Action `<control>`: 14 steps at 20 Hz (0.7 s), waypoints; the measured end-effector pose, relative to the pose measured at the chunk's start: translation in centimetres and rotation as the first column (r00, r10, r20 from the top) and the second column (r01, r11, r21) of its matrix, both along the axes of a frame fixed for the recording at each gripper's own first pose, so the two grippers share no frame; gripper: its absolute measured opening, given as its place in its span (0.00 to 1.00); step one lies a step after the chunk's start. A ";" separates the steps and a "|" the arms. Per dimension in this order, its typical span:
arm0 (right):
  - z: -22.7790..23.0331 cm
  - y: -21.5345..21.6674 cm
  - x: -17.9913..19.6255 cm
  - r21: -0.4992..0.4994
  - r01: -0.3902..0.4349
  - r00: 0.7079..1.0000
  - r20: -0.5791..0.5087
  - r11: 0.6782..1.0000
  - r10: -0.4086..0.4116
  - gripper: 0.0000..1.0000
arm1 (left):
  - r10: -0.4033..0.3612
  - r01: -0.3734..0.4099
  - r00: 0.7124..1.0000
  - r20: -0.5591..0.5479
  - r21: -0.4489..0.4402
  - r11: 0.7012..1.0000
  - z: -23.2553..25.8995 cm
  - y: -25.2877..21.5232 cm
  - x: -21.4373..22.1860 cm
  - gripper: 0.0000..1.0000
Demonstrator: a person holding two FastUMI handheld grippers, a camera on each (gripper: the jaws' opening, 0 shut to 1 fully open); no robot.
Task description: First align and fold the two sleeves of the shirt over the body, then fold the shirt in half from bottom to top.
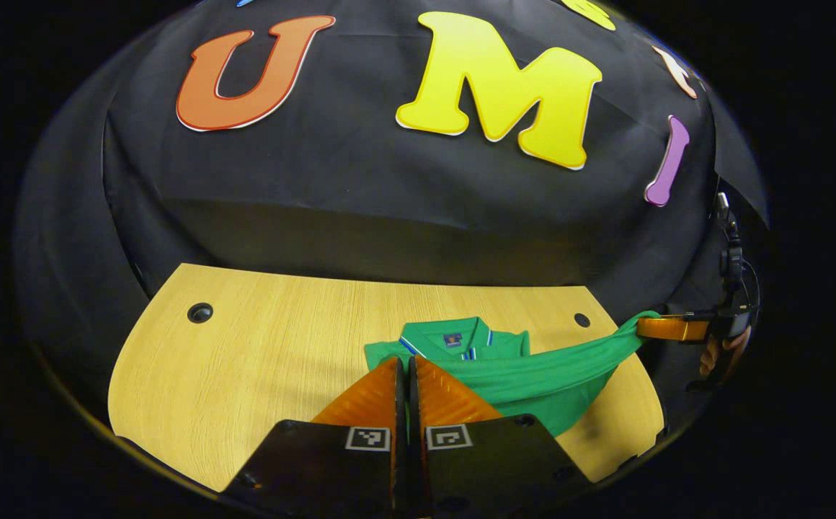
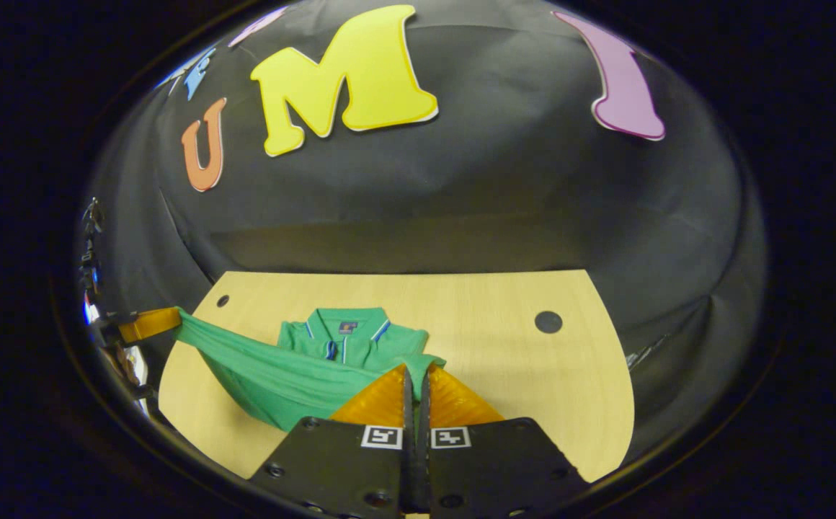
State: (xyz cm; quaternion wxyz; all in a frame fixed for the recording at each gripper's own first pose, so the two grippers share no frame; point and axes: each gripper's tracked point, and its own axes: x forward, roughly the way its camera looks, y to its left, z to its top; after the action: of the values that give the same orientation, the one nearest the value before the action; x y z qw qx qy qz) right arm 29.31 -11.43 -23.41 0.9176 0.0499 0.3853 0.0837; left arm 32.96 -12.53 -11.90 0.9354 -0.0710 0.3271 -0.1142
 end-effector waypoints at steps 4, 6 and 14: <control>-2.4 0.9 4.6 0.020 -0.029 1.000 0.002 0.999 0.029 0.00 | 0.049 -0.049 0.999 0.017 -0.013 0.999 -1.9 0.2 4.1 0.06; -3.9 1.2 6.6 0.018 -0.044 0.999 0.004 0.999 0.044 0.00 | 0.059 -0.059 0.998 0.011 -0.006 0.998 -3.4 -0.1 5.6 0.06; -11.4 1.4 11.2 0.005 -0.057 0.998 -0.032 0.998 0.058 0.00 | 0.057 -0.056 0.998 -0.020 0.063 0.996 -10.8 -0.2 9.9 0.06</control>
State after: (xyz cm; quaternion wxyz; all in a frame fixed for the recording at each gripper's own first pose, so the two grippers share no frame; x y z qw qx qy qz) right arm 40.50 -10.04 -34.83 0.9085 0.0419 0.4010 0.1101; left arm 42.87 -12.75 -22.67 0.9365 -0.0520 0.3383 -0.0766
